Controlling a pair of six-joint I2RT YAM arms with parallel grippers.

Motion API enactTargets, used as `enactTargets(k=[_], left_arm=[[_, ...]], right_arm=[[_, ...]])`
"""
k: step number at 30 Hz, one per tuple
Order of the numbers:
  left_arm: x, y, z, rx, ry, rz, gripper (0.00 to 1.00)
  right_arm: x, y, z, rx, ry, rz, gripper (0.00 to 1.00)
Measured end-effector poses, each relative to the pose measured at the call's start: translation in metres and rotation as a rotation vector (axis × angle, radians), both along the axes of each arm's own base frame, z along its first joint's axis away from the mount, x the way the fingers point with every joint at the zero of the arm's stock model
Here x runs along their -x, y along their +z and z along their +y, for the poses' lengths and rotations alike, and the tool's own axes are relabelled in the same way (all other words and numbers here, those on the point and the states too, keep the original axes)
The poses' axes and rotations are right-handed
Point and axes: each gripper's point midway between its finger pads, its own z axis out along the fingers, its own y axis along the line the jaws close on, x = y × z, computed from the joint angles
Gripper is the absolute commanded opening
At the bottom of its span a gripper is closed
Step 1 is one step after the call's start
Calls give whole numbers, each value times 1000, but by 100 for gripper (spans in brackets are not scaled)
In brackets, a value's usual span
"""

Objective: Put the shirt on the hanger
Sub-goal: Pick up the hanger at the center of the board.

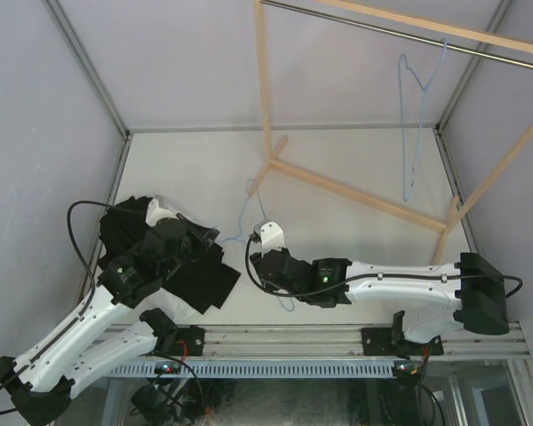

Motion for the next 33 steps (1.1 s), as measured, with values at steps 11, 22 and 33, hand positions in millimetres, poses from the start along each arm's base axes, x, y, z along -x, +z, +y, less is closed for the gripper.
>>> enactTargets(k=[11, 22, 33], left_arm=[[1, 9, 1, 15, 12, -3, 0], [3, 10, -2, 36, -2, 7, 1], [5, 18, -5, 29, -48, -37, 69]], right_arm=[[-3, -15, 0, 65, -8, -38, 41], [-13, -27, 10, 116, 15, -103, 18], [-21, -28, 8, 140, 6, -123, 0]])
